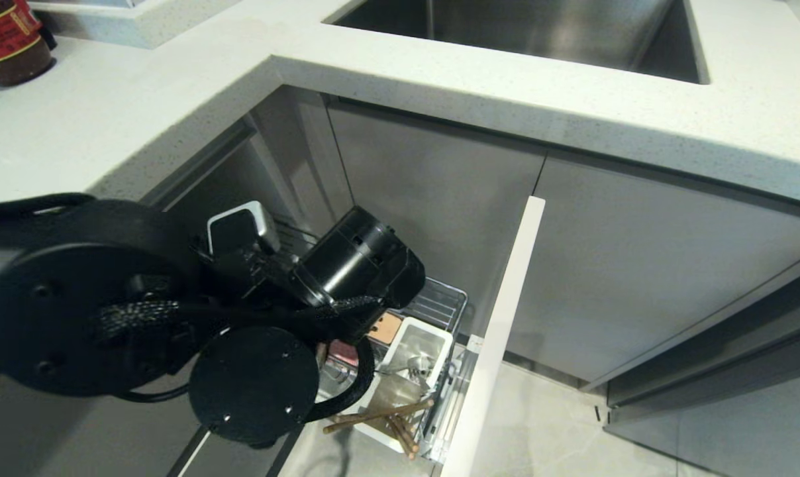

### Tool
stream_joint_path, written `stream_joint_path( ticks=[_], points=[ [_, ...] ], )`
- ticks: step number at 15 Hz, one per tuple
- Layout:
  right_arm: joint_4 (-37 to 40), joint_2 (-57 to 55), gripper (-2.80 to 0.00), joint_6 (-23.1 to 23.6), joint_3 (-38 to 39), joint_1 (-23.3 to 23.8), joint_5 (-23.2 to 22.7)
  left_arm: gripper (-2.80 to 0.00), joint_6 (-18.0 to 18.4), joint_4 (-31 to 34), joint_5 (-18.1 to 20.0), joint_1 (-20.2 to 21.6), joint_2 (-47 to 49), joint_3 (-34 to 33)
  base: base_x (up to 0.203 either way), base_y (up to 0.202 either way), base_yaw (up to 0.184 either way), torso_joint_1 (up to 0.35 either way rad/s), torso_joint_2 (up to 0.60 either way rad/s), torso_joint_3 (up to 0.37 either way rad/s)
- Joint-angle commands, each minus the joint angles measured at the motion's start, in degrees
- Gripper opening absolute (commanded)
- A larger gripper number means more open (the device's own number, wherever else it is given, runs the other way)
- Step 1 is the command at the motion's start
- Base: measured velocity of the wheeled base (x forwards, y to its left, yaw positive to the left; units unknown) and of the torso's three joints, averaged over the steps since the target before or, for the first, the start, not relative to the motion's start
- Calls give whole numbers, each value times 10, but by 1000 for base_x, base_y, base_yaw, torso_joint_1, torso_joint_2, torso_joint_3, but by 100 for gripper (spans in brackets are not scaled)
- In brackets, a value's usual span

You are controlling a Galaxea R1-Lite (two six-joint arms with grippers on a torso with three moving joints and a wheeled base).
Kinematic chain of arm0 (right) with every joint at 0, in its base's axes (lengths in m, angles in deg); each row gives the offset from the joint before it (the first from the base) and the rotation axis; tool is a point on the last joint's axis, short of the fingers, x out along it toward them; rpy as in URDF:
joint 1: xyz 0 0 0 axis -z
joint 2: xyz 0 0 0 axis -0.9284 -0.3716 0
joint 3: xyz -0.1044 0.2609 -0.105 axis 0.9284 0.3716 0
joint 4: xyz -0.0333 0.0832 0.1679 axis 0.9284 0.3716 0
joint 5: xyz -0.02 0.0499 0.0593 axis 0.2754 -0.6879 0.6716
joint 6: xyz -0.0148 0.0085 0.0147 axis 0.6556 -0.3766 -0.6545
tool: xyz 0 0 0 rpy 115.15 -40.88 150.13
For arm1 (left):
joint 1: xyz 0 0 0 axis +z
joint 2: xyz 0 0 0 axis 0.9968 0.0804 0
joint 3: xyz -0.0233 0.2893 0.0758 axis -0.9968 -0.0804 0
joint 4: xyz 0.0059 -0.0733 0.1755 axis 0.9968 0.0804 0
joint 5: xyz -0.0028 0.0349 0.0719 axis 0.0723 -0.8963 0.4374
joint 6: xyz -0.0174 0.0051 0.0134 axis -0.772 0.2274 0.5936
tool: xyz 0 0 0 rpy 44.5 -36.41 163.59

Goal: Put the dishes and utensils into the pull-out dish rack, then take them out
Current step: Take the plate out of the cupboard

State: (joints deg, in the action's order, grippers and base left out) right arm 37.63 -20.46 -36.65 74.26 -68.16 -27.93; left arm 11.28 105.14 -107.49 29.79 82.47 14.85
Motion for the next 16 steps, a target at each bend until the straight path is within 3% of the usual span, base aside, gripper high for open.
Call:
stream_joint_path(
  ticks=[1, 6, 10, 12, 16],
  points=[
    [0, 0, -280, 0, 0, 0, 0, 0, -4, -7, -4, 24, 27, -3, 0, 0, 0, 0, 0, 0],
    [0, 0, -280, 0, 0, 0, 0, 0, 15, -65, -2, 78, 63, 1, 0, 0, 0, 0, 0, 0],
    [0, 0, -280, 0, 0, 1, 0, 0, 72, -138, 17, 80, 58, -9, 0, 0, 0, 0, 0, 0],
    [0, 0, -280, 0, 0, 0, 0, 0, 74, -141, 48, 80, 54, -11, 0, 0, 0, 0, 0, 0],
    [0, 0, -280, 0, 0, 0, 0, 0, 85, -142, 49, 79, 49, -10, 0, 0, 0, 0, 0, 0]
  ],
)
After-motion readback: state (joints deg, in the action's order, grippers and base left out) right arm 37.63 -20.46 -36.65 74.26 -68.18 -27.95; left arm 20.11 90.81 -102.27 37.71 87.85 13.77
